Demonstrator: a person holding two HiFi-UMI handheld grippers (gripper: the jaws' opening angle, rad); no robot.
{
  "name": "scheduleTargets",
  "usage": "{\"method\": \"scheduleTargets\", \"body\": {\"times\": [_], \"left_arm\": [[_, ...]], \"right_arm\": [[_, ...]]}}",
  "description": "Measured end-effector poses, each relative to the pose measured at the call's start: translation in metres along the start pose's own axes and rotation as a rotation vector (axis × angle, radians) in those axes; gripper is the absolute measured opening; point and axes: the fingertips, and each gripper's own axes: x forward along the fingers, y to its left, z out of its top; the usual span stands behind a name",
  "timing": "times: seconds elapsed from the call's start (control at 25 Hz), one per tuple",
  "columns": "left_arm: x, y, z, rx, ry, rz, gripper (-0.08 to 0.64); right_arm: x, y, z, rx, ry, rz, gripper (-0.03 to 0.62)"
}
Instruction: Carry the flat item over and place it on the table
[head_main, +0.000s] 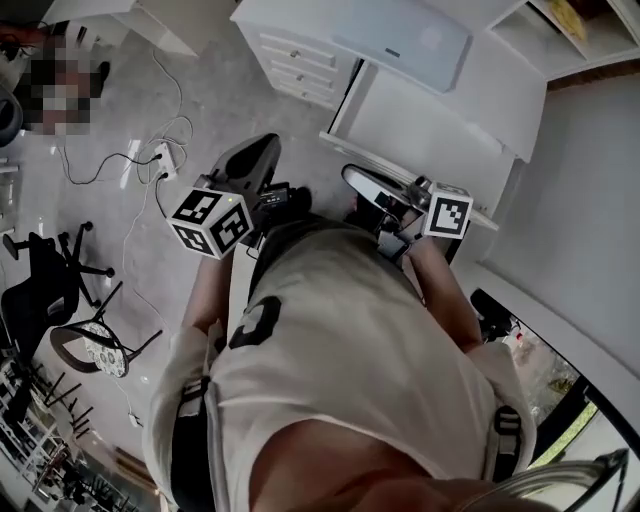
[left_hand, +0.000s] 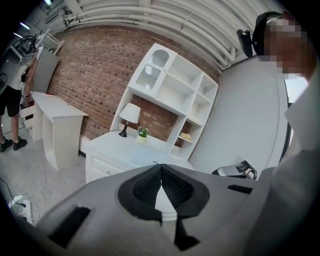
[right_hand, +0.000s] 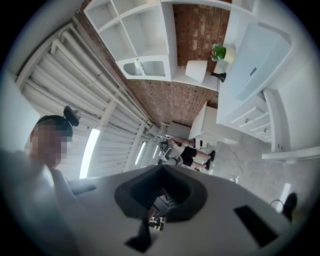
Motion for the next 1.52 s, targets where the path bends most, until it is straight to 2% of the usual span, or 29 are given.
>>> {"method": "scheduleTargets", "body": {"times": [0.24, 0.48, 0.76, 0.96, 1.2, 1.52], "left_arm": [[-0.014, 0.053, -0.008, -0.096, 0.014, -0.005, 0.02], [-0.023, 0.088, -0.016, -0.109, 0.04, -0.05, 0.02], [-0.033, 0.11, -0.019, -0.117, 0.077, -0.074, 0.02], [-0.035, 0.101, -0.017, -0.099, 0.079, -0.118, 0.02], [-0.044, 0.085, -0.014, -0.084, 0.054, -0.116, 0.02], [-0.047, 0.043, -0.012, -0.025, 0.043, -0.137, 0.02]], "right_arm": [[0.039, -0.011, -0.017, 0.038, 0.033, -0.097, 0.011], [0.074, -0.023, -0.04, 0.031, 0.06, -0.168, 0.011], [0.089, -0.027, -0.056, 0.039, 0.047, -0.205, 0.011], [0.084, -0.022, -0.068, 0.047, 0.026, -0.208, 0.011], [0.066, -0.008, -0.07, 0.014, -0.021, -0.194, 0.011], [0.036, 0.013, -0.07, -0.02, -0.066, -0.172, 0.011]]}}
